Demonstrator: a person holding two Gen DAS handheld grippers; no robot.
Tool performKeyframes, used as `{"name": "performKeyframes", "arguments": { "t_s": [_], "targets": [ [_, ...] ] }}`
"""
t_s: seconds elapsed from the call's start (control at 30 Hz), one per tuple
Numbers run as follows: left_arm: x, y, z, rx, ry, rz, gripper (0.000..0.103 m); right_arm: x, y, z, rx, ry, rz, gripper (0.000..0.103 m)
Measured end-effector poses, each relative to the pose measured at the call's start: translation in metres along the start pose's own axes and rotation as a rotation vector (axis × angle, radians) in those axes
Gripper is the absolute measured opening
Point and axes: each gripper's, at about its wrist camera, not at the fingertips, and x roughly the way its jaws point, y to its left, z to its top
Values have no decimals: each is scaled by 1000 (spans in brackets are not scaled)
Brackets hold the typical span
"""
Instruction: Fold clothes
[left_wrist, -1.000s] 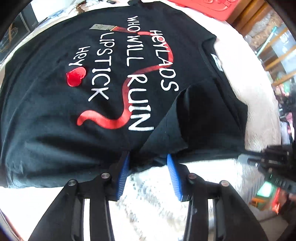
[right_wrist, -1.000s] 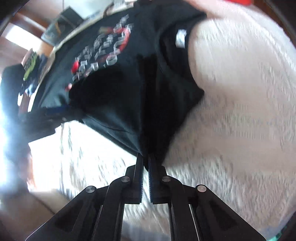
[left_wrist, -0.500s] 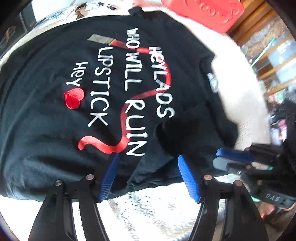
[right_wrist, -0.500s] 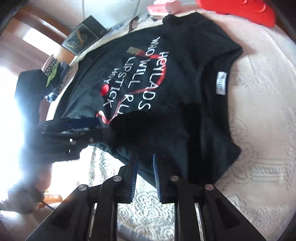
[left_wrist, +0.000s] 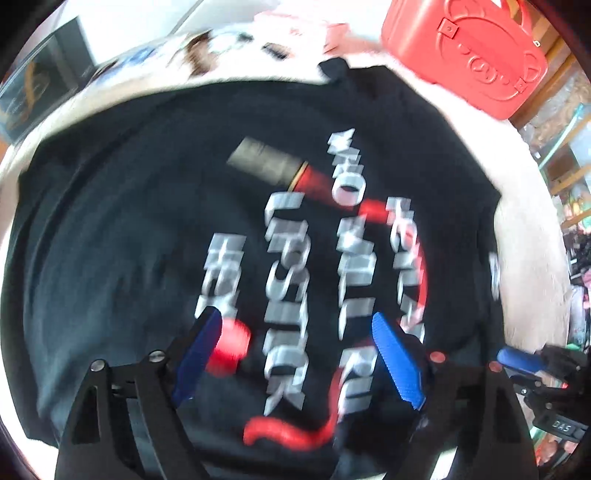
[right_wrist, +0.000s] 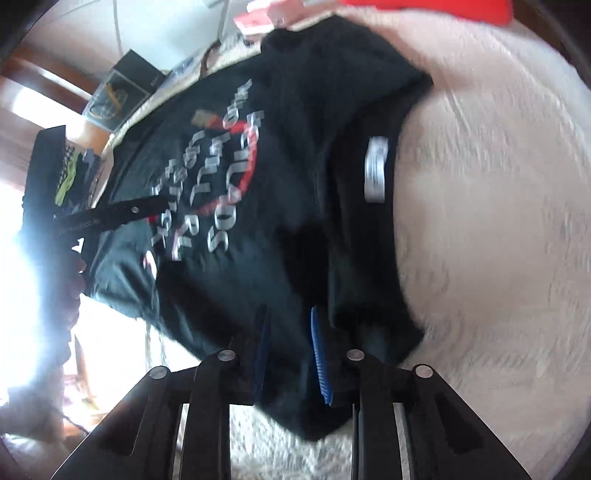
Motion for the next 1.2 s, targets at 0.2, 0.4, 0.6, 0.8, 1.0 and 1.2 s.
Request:
{"name": "performKeyframes", "arguments": {
  "t_s": [0.2, 0.4, 0.6, 0.8, 1.0, 1.2],
  "targets": [
    [55, -35, 87, 8, -20, -3, 84, 13, -9, 92, 13, -94, -127, 76],
    [81, -50, 141, 42, -48, 23, 95, 40, -29, 144, 18, -86, -165, 71],
    [89, -49, 217, -35, -106, -77, 95, 28, -28, 218, -23, -211, -184, 52],
    [107, -40, 237, -91, -96, -54, 85, 61, -30, 297, -37, -257, -237, 52],
    [109, -59, 239, 41, -106, 37, 41, 94, -34, 317, -91, -248, -328, 44],
    [90, -68, 226, 55, -126, -76, 8, 64, -18, 298, -178, -290, -203, 2]
  ]
}}
